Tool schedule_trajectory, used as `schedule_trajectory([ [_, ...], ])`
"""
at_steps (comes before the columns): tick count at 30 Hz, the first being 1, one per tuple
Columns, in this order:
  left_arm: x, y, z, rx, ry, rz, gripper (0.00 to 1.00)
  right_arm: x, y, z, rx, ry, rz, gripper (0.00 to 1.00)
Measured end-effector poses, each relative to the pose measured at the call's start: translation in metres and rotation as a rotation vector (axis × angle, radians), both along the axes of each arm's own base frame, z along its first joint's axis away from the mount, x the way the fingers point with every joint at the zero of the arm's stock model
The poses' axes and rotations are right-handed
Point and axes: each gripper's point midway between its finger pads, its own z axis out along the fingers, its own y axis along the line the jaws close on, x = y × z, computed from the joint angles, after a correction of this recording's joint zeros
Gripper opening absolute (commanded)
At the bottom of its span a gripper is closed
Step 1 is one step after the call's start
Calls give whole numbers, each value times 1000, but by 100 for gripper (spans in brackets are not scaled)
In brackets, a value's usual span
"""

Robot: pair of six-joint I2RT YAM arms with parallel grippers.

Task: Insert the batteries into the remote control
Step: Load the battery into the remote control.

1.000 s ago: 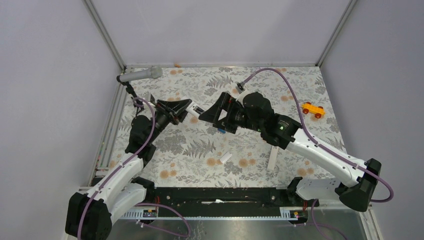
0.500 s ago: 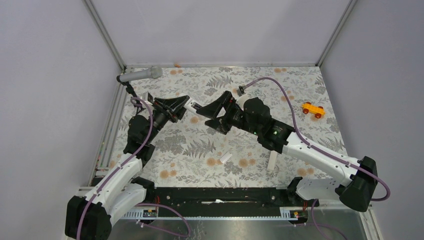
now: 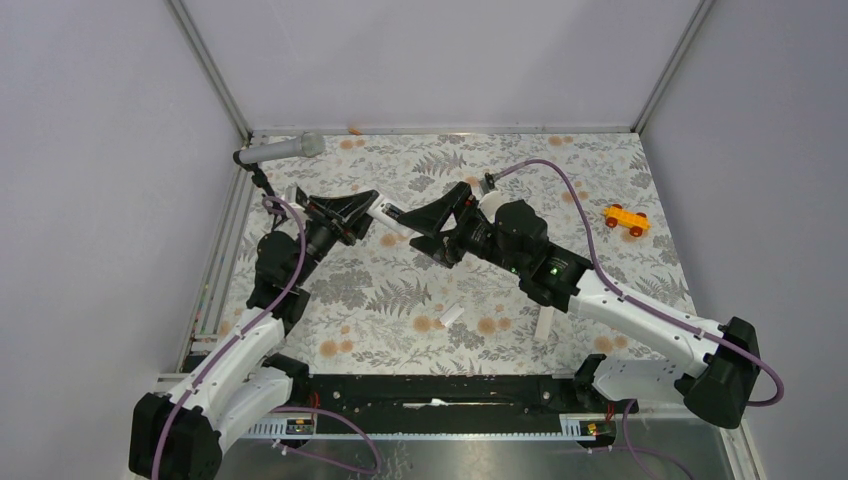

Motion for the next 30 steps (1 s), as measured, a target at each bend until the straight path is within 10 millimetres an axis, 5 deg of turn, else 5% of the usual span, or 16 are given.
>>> schedule_trajectory([
  [30,-9,-2,2,-38,12,-19,0,4,5,-8,-18,2,3,89],
])
